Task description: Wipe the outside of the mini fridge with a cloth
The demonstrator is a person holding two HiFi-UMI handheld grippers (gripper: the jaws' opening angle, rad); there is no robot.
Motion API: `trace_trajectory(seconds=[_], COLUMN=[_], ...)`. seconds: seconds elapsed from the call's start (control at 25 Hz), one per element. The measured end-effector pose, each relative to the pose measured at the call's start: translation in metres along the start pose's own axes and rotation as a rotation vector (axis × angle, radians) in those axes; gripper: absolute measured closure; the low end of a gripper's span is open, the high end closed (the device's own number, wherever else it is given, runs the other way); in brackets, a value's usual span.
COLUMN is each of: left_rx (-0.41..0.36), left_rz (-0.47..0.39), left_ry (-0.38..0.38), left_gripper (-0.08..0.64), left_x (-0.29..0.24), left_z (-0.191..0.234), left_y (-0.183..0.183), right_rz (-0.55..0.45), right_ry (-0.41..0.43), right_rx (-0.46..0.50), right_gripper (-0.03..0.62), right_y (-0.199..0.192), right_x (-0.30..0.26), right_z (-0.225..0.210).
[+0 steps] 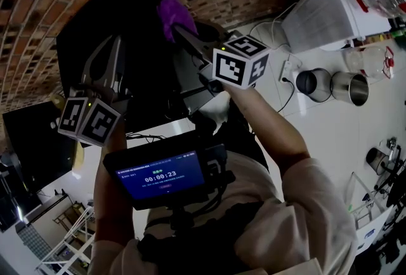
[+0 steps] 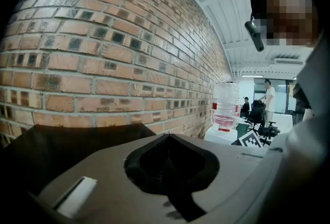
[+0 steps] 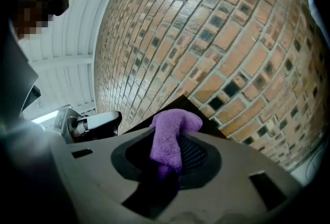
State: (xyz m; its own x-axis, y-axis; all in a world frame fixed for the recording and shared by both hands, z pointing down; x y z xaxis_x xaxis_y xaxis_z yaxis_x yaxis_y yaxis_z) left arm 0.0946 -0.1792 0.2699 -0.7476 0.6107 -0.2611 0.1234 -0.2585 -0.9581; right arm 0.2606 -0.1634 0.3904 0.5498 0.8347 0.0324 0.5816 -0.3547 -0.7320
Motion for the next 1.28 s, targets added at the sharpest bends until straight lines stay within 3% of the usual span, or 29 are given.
trace_trajectory(seconds=[0.36, 1.28], left_rx=[0.0, 0.0], left_rz=[-0.001, 0.001], left_ry=[-0.001, 0.001], left_gripper=[0.557, 0.557], left_x=[0.0, -0.001], left_z=[-0.001, -0.001], left_y=[0.0, 0.001], right_rz=[0.09, 0.329], right_ry=[-0.065, -0.236], right_rx=[-0.048, -0.014], right_gripper=[0.488, 0.488], right_y=[-0.034, -0.13], right_x=[-0.007, -0.004], right_z=[-0.043, -0.135])
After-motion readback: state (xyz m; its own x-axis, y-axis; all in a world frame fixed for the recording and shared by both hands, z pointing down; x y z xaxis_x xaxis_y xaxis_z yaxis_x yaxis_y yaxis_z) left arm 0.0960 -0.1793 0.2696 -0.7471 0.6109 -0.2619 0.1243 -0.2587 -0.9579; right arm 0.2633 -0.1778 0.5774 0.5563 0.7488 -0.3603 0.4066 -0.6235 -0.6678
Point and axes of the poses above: the fingertips, and each gripper's own axes: x backward along the fingers, z to its left, y out of its top, the point moved 6 cm from there along x, backward along the fingers, and after that the axes turned 2 degrees about -y, right-handed, at the moved point
